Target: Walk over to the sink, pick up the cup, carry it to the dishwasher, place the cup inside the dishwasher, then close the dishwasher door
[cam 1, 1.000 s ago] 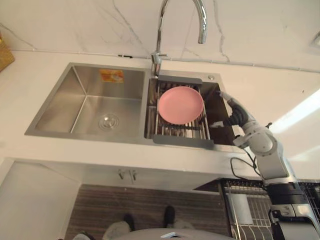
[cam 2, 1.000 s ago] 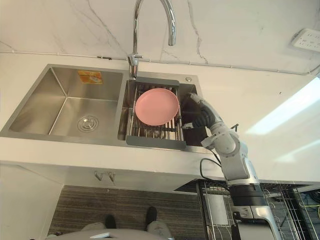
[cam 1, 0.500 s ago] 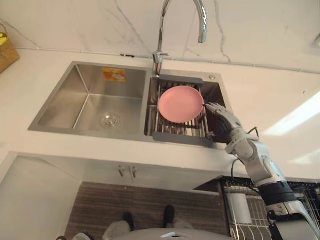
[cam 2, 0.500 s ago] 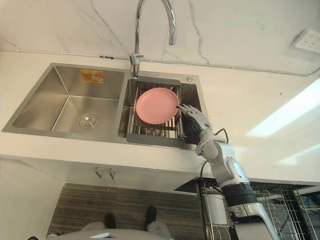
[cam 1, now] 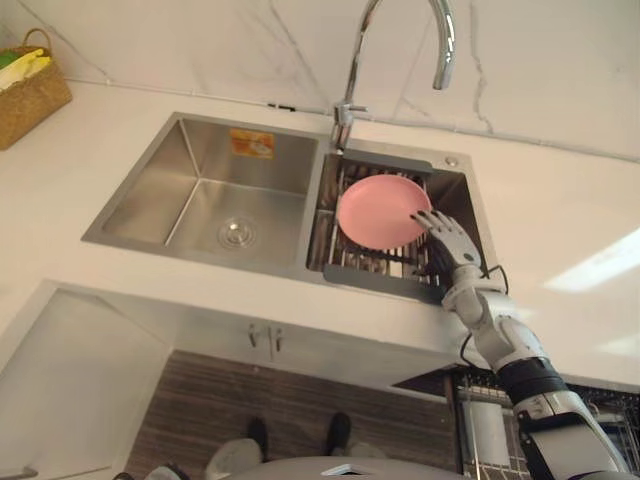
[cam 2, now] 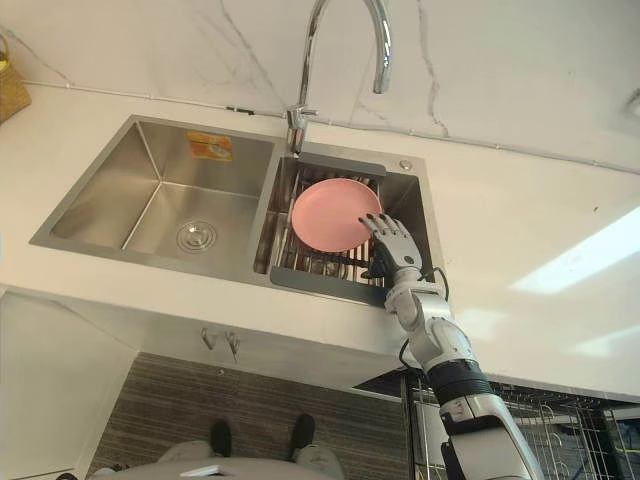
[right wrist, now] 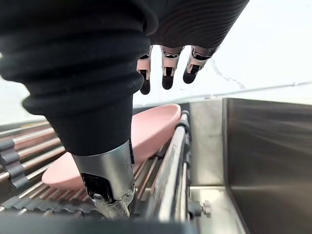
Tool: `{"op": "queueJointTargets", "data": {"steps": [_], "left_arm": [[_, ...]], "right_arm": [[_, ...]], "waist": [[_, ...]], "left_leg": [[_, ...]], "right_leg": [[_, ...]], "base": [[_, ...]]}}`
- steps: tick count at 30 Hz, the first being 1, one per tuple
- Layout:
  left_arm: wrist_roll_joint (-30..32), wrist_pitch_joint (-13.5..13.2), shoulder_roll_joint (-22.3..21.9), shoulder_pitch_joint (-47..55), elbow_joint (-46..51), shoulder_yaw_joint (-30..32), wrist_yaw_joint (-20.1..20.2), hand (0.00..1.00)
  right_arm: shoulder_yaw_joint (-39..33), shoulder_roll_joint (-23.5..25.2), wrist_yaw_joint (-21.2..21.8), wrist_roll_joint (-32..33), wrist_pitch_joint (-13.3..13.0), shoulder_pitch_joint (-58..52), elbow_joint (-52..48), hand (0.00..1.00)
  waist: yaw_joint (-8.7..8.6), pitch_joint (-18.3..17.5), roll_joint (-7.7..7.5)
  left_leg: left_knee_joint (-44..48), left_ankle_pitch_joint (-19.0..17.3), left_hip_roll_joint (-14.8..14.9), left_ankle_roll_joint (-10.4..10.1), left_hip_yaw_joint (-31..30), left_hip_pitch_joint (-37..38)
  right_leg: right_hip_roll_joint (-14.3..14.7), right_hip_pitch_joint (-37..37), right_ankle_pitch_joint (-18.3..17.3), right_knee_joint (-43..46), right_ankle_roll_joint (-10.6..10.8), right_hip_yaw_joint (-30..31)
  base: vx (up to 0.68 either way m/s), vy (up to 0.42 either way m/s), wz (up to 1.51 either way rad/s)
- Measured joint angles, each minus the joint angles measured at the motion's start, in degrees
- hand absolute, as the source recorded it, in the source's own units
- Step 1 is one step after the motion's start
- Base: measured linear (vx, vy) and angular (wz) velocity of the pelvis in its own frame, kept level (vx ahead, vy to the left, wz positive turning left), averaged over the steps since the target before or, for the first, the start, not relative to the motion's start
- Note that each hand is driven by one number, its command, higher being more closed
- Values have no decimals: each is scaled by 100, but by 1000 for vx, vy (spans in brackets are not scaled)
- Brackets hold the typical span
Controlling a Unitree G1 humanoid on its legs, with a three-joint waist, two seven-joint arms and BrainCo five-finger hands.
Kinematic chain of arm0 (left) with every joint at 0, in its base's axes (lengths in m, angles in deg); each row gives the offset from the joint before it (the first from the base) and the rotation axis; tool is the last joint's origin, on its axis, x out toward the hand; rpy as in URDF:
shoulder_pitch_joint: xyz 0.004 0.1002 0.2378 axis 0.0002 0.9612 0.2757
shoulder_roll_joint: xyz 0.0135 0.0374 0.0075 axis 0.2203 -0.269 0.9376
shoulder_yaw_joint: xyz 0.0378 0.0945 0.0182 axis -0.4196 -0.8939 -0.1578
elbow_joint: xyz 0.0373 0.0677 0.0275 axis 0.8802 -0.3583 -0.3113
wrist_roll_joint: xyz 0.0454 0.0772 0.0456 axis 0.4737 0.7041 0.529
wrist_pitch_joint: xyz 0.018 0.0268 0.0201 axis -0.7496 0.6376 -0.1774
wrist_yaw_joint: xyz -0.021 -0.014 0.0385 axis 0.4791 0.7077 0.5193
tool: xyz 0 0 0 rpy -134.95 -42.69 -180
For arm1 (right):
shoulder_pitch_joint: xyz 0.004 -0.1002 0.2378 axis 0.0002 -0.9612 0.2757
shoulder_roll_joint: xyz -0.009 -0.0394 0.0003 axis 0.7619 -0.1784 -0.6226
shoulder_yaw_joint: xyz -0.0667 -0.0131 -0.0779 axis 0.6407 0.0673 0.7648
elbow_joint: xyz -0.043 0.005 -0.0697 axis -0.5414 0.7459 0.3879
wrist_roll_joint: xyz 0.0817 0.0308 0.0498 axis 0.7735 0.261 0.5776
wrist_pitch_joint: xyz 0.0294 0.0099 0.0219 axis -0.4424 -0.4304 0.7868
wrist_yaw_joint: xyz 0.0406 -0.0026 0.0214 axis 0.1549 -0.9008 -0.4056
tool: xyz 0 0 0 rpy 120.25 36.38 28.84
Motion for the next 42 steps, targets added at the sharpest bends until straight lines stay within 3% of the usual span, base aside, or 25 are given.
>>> {"op": "queueJointTargets", "data": {"steps": [12,18,27,29,32,34,42], "left_arm": [[102,-65,23,61,109,31,-18,0],[107,-120,22,104,109,50,-26,0],[86,-126,24,99,119,53,-27,0],[88,-49,25,97,123,55,-27,0],[109,330,31,98,130,85,145,0],[115,445,31,95,131,209,251,0],[208,454,107,-67,132,238,397,0]], "right_arm": [[-29,185,-794,232,-43,240,417,0],[-18,199,-726,207,-43,242,531,0],[287,178,-164,119,-41,646,722,0],[335,177,-73,120,-7,760,860,0],[453,176,-25,124,85,894,964,0],[467,174,-36,127,127,1029,1136,0],[623,165,-172,187,261,1603,1771,0]], "waist": [[89,72,-67],[121,92,-68],[214,197,-130],[230,205,-134],[268,246,-130],[316,308,-140],[409,574,-166]], "left_leg": [[-4,42,-47,6,-141,-53],[-11,48,-53,14,-149,41],[-36,37,-63,-11,-196,21],[-36,38,-71,-11,-239,21],[-37,37,-80,-10,-270,22],[-36,35,-83,-9,-269,21],[137,2,-78,21,-269,-233]], "right_leg": [[-24,3,-27,2,35,-42],[-29,121,-26,2,30,-66],[-42,103,-55,24,50,-128],[-55,104,-86,69,57,-154],[-77,102,-124,144,48,-174],[-85,98,-137,169,42,-174],[-109,-128,-143,254,34,-178]], "base": [[-10,29,5],[8,14,1],[-3,22,2],[4,28,11],[9,30,6],[-3,17,0],[10,8,1]]}}
